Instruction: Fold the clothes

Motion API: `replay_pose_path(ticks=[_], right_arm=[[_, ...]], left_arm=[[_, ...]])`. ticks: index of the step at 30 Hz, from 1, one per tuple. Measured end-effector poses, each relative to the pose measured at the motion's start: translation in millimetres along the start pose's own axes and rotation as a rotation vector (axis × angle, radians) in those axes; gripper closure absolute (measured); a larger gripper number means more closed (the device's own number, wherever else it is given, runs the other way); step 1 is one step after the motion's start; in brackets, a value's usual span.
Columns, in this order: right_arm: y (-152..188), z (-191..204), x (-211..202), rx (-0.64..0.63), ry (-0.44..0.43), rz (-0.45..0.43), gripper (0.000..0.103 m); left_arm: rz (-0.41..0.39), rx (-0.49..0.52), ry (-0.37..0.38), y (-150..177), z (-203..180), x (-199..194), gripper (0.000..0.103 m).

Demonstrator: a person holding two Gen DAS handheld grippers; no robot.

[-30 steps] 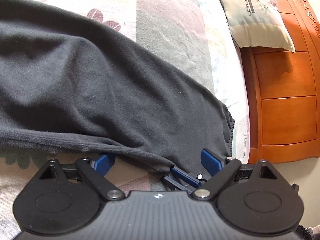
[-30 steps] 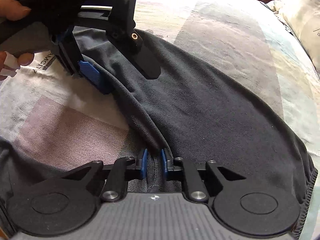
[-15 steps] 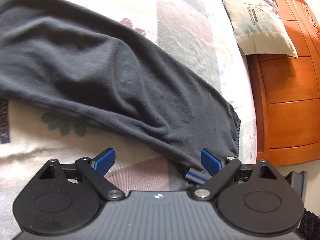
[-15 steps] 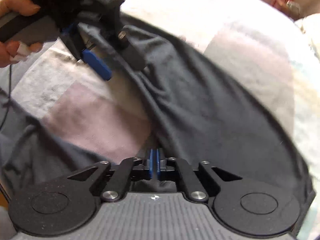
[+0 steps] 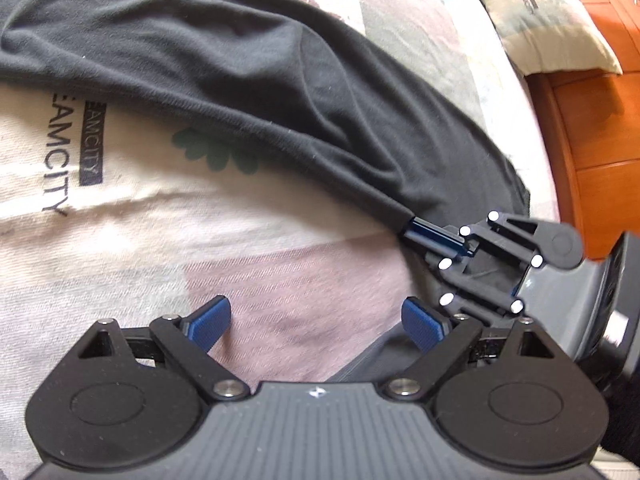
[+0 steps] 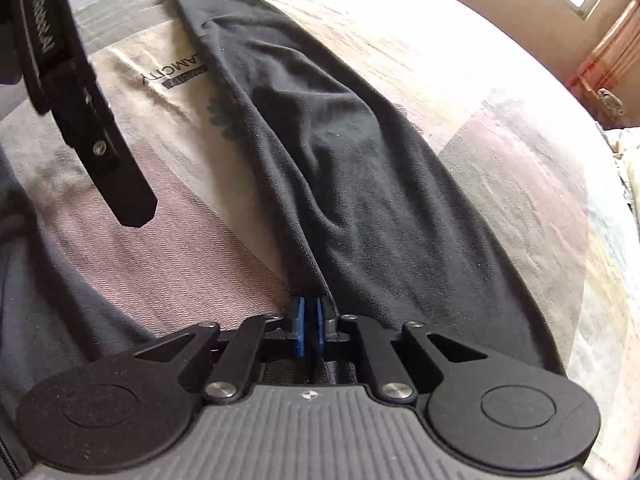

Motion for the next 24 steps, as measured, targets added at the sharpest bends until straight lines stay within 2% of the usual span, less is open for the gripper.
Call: replay_pose_path(ticks=[2,6,8,9,12,16,17,18,20,24], right_arm=[[-5.3,-9.2,-2.4,0.085,-0.096,0.044,0.099],[-9.0,-16.6,-5.1,0.141,-0.137,0.082,0.098],[-13.0,-22.4,-9.6,0.199,-0.167,0.065,0.096],[-15.6,-24.6,-11.9,0.225,-0.164,0.043,0.093],[-23.4,-27.6,-12.8,0.286,-0.135,-0.009,0.092],[-28.6,-23.9,18.8,0.367,-0.142,0.045,0.09],[-30.4,-20.4,18.1,0.363,-0.167,0.039,0.089],[-33.1,-16.7,16.1,0.34,-0.195,0.043,0.081],[-36.8,-12.9,7.2,0.314,-0.231,0.019,0.082],[-42.8,-23.0,3.4,0.368,-0.178,-0.029,0.082]], left_arm=[[0.008,0.014,-0.01,3.7,-0.6,-1.4,0.011],[0.02,0.047,-0.033,9.1,-2.0,-5.0,0.011],[0.018,0.079,-0.05,8.2,-2.9,-9.3,0.011],[0.015,0.093,-0.057,7.2,-3.4,-11.8,0.011],[0.009,0.107,-0.077,3.3,-1.5,-16.5,0.011],[0.004,0.08,-0.09,0.1,5.8,-18.7,0.011],[0.003,0.08,-0.095,-0.2,7.1,-20.2,0.011],[0.002,0.081,-0.101,-0.6,8.3,-21.9,0.011],[-0.001,0.096,-0.124,-3.2,9.5,-25.2,0.011],[-0.013,0.113,-0.166,-8.7,13.6,-31.0,0.011]])
Point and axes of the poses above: each gripper's, at about its wrist camera, not at the fingertips, and x roughly the way its jaws point, z to its left, y to its underside, the point moved 1 cm from there along x, roughly the way its jaws point, and after that the axes turned 11 degrees about x, right-handed, at the moved point
